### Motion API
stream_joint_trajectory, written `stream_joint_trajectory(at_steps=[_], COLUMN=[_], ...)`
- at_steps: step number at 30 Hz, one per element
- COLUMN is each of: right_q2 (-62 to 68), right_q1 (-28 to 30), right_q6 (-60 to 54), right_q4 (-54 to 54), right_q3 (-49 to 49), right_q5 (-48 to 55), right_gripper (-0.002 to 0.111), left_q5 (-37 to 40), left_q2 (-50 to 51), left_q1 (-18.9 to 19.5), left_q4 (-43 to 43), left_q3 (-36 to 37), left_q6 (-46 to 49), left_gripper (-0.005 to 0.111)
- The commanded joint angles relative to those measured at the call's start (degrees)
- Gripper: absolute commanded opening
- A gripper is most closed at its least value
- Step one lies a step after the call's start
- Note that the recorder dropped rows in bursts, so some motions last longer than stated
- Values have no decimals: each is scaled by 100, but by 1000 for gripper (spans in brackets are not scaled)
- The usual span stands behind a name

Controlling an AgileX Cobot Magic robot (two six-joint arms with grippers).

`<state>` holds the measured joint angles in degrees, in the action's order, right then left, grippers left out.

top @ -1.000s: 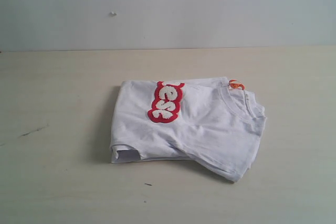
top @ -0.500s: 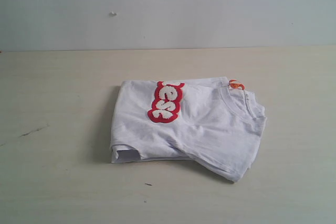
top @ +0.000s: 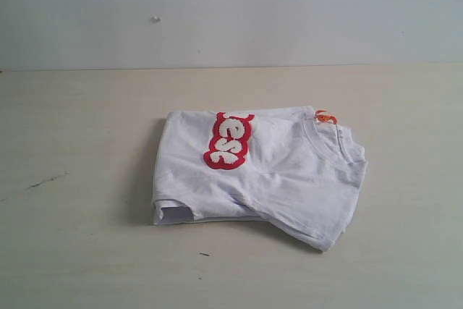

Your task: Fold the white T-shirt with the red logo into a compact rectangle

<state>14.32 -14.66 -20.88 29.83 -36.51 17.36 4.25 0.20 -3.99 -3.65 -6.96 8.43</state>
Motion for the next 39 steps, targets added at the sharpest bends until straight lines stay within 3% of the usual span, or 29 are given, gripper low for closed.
stream_joint_trajectory(at_steps=[1,14,25,39], right_q2=[-30,-30,-30,-30], right_q1=[16,16,16,16], right_q6=[-1,-1,-1,-1], right_q4=[-15,-15,-15,-15], right_q3=[22,22,22,22], right_q5=[9,9,9,9], right_gripper=[0,0,0,0], left_q5=[-717,-528,1192,1603], left_q2=[-20,-20,-20,-20], left_q1=[6,155,155,155], left_q4=[408,430,430,430], left_q3=[536,696,696,696], left_q6=[-900,-1062,-1017,-1017], left_gripper=[0,0,0,0])
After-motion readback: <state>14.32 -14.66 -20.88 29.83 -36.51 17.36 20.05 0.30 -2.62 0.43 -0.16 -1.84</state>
